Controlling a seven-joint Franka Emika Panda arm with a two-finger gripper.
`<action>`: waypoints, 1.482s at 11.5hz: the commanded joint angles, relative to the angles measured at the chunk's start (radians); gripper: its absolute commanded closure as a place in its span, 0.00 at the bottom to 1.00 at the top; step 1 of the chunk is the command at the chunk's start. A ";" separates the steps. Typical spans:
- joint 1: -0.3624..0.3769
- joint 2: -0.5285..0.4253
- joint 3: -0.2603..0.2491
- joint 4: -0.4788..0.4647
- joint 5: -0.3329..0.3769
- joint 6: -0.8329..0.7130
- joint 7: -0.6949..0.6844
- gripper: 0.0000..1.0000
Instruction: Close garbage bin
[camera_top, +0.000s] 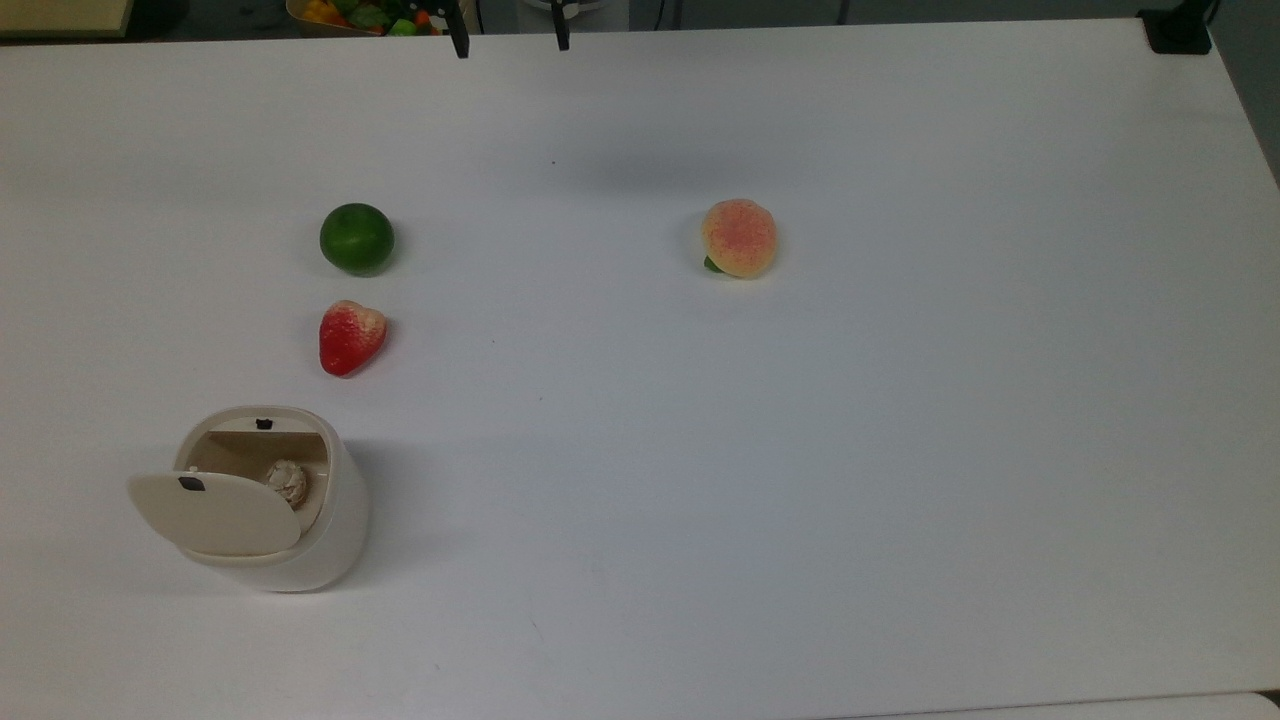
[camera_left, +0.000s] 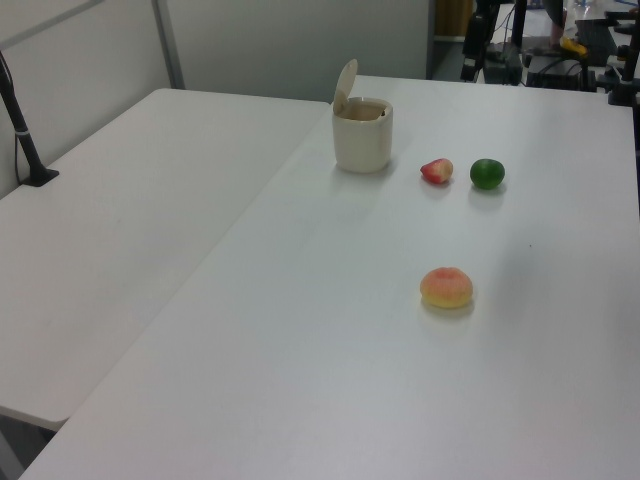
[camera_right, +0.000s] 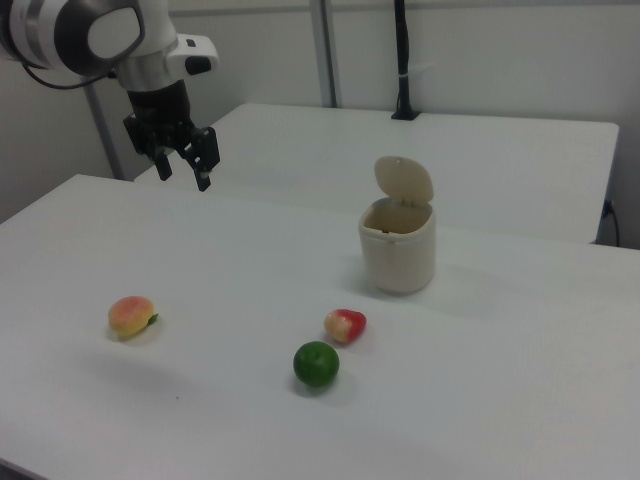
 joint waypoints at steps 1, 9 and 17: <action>0.013 -0.018 -0.012 -0.027 0.014 0.041 -0.018 0.36; 0.013 -0.015 -0.010 -0.029 0.014 0.044 -0.017 1.00; -0.052 0.109 -0.020 -0.020 0.002 0.525 0.090 1.00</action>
